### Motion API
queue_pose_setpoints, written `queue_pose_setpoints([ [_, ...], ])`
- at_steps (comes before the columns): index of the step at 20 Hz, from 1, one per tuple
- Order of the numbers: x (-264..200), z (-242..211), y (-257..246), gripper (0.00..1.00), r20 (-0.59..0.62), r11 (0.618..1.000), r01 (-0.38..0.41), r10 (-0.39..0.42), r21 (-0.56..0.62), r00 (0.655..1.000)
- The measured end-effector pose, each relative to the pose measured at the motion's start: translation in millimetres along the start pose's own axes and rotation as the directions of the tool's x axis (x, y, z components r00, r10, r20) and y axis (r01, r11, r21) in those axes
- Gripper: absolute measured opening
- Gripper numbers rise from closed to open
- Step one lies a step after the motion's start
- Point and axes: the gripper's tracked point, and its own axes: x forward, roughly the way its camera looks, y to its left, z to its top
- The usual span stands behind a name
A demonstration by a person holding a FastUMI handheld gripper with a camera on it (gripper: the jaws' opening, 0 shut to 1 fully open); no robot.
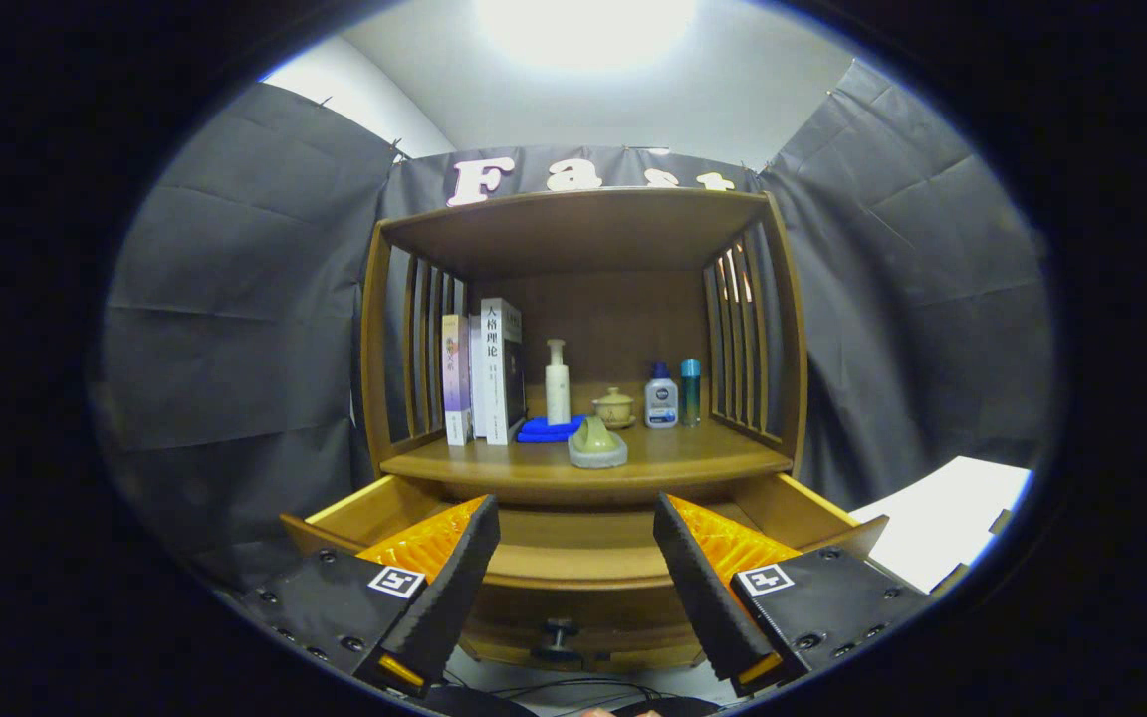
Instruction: Pull open the drawer, take out the items inside it, and place them on the countertop above the cabinet.
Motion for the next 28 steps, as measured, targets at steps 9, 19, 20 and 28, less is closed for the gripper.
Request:
queue_pose_setpoints([
  [9, -11, -71, 21, 0.98, -0.082, 0.999, -0.050, 0.050, -0.001, 0.995],
  [19, 20, -112, 3, 0.97, -0.156, 0.997, 0.038, -0.048, -0.066, 0.987],
  [20, 21, -109, 1, 0.95, -0.135, 0.996, 0.048, -0.057, -0.069, 0.989],
  [28, 38, -110, 8, 0.97, -0.152, 0.994, 0.064, -0.077, -0.086, 0.985],
])
